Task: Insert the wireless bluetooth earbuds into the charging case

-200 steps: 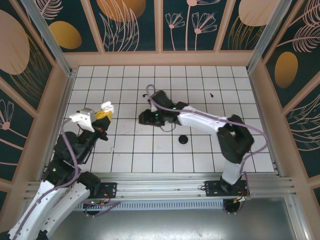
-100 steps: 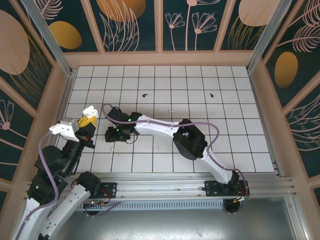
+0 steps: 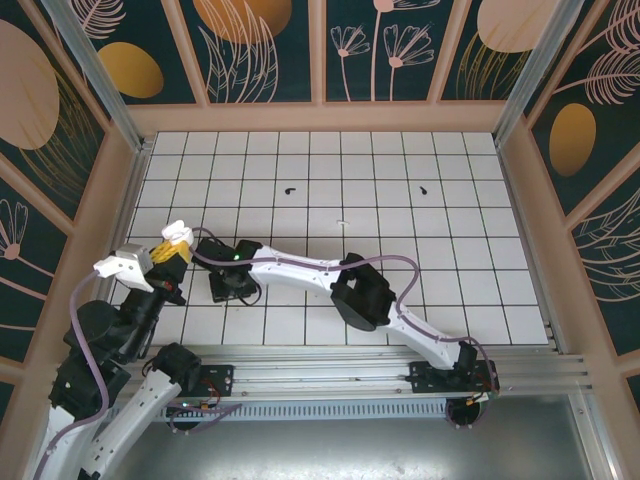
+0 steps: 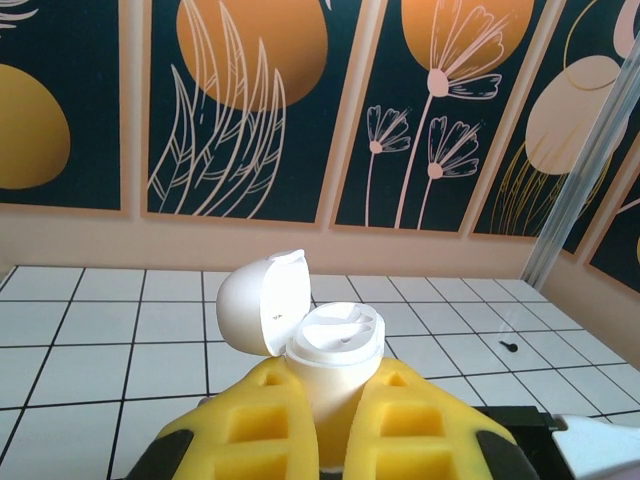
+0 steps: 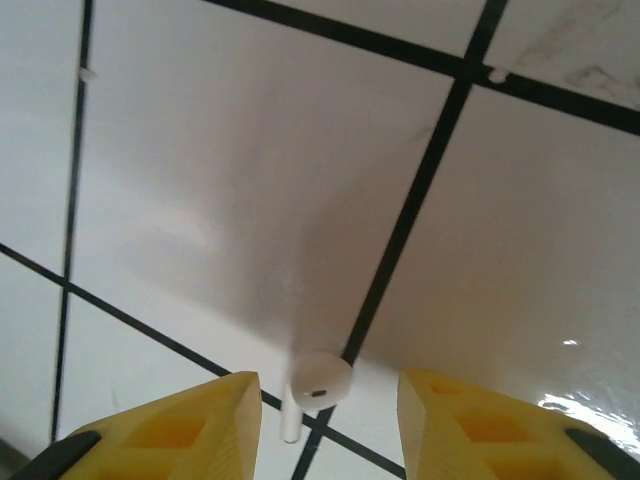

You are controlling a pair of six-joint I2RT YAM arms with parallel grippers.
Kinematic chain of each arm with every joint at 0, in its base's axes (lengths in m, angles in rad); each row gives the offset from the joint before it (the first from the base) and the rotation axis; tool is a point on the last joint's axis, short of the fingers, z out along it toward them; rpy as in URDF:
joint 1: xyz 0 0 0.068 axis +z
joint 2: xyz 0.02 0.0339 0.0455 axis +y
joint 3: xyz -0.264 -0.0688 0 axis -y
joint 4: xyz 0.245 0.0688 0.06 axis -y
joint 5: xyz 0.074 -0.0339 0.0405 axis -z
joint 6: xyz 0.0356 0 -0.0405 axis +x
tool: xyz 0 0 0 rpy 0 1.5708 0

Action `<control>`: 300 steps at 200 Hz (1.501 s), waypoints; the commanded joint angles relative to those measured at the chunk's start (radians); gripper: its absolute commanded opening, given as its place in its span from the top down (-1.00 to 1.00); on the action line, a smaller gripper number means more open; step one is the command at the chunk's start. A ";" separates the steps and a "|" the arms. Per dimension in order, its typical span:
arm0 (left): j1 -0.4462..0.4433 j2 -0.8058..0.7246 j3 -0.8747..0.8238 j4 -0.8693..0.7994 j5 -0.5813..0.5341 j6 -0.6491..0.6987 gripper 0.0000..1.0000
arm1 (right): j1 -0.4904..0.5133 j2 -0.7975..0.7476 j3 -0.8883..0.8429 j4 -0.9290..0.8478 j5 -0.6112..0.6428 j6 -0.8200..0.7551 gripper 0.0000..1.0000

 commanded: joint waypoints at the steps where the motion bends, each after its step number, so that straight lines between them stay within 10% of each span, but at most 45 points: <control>1: -0.003 0.008 -0.005 0.020 0.007 -0.013 1.00 | 0.002 0.028 0.035 -0.051 0.050 0.005 0.21; 90: -0.001 0.008 -0.009 0.014 0.007 -0.014 1.00 | 0.009 0.024 0.039 -0.057 0.050 -0.027 0.43; 229: -0.002 0.022 -0.031 0.042 0.026 -0.044 1.00 | -0.038 -0.313 -0.400 0.117 0.109 -0.219 0.43; 300: -0.002 0.005 -0.006 0.010 0.001 -0.027 1.00 | 0.057 -0.069 -0.062 -0.039 0.133 -0.371 0.03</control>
